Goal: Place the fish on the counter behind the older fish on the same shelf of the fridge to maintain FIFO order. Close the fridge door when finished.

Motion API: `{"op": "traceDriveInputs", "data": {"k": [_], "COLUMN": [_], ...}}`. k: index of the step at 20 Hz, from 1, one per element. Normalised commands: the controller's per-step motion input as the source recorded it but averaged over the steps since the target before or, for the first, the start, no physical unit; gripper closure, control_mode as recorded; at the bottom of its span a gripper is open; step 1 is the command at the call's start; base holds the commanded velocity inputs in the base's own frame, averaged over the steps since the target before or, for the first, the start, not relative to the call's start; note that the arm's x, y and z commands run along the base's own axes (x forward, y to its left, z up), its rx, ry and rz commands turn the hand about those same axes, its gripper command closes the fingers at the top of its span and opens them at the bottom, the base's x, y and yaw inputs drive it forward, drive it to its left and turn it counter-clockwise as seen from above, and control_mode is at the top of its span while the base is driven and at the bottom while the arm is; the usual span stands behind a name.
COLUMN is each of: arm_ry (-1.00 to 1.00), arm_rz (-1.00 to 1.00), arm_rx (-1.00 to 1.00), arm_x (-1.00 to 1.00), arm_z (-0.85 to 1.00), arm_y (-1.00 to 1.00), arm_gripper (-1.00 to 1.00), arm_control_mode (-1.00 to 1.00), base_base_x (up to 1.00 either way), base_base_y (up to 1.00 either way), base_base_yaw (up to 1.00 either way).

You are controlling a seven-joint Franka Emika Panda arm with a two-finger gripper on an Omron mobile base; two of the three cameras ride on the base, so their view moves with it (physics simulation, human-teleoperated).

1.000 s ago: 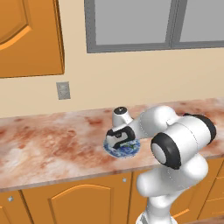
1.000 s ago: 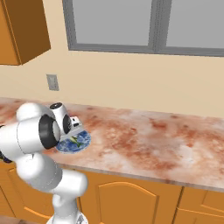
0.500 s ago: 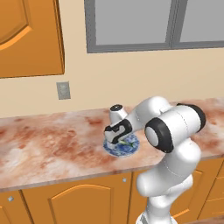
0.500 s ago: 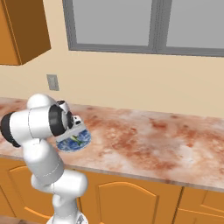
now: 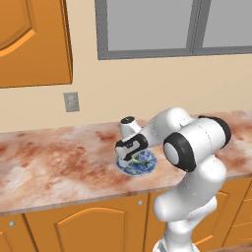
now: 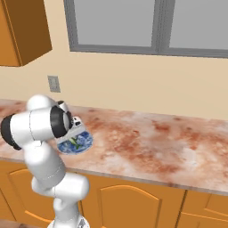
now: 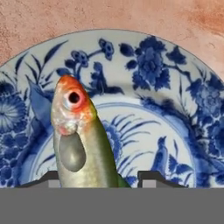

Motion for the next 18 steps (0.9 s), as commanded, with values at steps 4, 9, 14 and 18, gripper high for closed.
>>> {"op": "traceDriveInputs", "data": {"k": [4,9,14,18], "arm_ry": [-0.17,-0.26,-0.16,-0.08], "arm_rz": [0.00,0.00,0.00,0.00], "arm_rx": [0.00,0.00,0.00,0.00], "arm_x": [-0.26,-0.25,-0.25,-0.32], "arm_z": [0.41,1.00,1.00,1.00], "arm_y": [-0.05,-0.15,-0.22,-0.37], "arm_gripper": [1.00,1.00,1.00,1.00], "arm_control_mode": [-1.00,-1.00,-1.00,-1.00], "base_base_x": [0.00,0.00,0.00,0.00], "base_base_y": [0.00,0.00,0.00,0.00], "base_base_yaw": [0.00,0.00,0.00,0.00]}}
